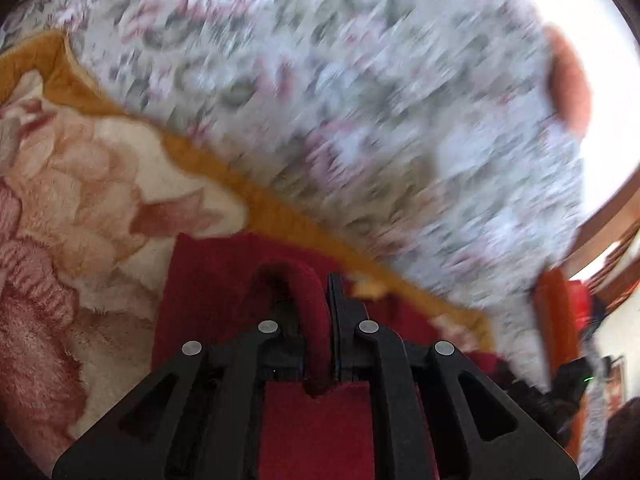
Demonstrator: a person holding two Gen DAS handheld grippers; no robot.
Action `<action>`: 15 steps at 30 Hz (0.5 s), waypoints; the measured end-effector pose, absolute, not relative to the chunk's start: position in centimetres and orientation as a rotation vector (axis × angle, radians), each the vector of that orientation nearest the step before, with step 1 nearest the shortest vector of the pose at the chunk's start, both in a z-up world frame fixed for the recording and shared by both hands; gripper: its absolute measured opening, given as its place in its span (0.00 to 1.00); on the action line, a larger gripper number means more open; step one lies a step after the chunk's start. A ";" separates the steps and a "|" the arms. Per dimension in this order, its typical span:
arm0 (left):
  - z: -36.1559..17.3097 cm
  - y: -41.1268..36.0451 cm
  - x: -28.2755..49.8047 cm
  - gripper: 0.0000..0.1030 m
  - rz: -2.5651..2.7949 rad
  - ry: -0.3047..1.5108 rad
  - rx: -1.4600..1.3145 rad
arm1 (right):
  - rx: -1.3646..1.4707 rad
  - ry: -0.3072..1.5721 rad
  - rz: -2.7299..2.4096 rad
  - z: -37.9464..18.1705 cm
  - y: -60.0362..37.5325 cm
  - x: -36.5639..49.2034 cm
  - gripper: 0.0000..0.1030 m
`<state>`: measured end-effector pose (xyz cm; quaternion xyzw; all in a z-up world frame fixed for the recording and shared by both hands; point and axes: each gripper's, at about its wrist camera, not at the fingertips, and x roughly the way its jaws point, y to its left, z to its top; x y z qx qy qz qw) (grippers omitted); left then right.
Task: Fold small clothes
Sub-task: 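Lay the hem over the collar and open both tools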
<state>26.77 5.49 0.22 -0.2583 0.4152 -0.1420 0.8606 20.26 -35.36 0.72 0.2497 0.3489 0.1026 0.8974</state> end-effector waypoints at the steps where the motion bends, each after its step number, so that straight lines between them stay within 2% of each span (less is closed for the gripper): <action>1: -0.4 5.5 27.2 0.13 -0.265 0.906 -0.525 | 0.523 0.739 0.212 0.5 -35.4 20.5 0.09; 2: -1.2 5.9 27.4 0.18 -0.268 0.936 -0.551 | 0.552 0.745 0.232 0.5 -35.6 20.6 0.12; 4: -1.4 7.0 26.9 0.36 -0.276 0.932 -0.593 | 0.584 0.705 0.286 1.4 -35.8 19.6 0.15; 6: -0.4 8.3 26.0 0.61 -0.291 0.872 -0.623 | 0.574 0.666 0.324 2.4 -36.0 18.3 0.21; 7: 0.2 9.1 25.4 0.66 -0.284 0.839 -0.624 | 0.567 0.653 0.327 2.8 -36.0 17.7 0.23; 8: 0.9 9.7 24.9 0.69 -0.281 0.807 -0.622 | 0.559 0.642 0.323 3.1 -36.2 17.2 0.27; 11: 2.3 10.5 23.9 0.69 -0.261 0.750 -0.606 | 0.517 0.625 0.301 3.7 -36.6 15.9 0.33; 15: 2.3 7.8 24.3 0.69 -0.274 0.776 -0.505 | 0.380 0.710 0.179 2.8 -35.4 16.5 0.34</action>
